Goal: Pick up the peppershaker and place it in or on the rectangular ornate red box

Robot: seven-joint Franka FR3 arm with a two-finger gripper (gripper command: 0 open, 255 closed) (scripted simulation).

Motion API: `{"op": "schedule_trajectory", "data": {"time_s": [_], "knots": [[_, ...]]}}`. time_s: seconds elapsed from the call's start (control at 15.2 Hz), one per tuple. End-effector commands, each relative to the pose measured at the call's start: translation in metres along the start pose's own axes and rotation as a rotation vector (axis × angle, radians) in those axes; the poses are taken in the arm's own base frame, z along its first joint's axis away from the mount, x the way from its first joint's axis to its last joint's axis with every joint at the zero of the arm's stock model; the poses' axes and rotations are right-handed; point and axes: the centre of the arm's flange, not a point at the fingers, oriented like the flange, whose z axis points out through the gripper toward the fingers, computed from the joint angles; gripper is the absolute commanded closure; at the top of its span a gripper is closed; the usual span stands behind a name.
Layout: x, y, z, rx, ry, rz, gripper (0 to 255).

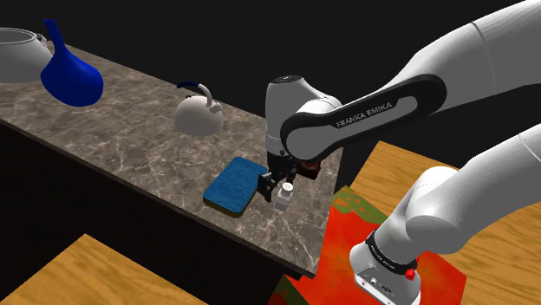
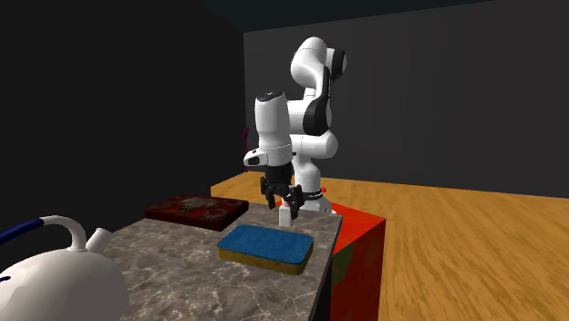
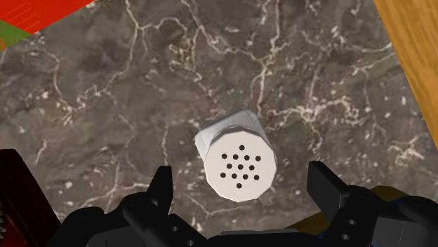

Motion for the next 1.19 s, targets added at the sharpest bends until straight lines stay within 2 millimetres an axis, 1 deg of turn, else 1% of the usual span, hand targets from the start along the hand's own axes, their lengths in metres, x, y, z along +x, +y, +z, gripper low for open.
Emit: {"op": "schedule_trajectory", "data": {"time_s": [0.0,0.07,0.66,1.12], "knots": [[0.000,0.000,0.000,0.000,0.000,0.000,0],[0.000,0.000,0.000,0.000,0.000,0.000,255],[0.000,0.000,0.000,0.000,0.000,0.000,255],[-0.007,0.002,-0.036,0.000,0.000,0.000,255]]}}
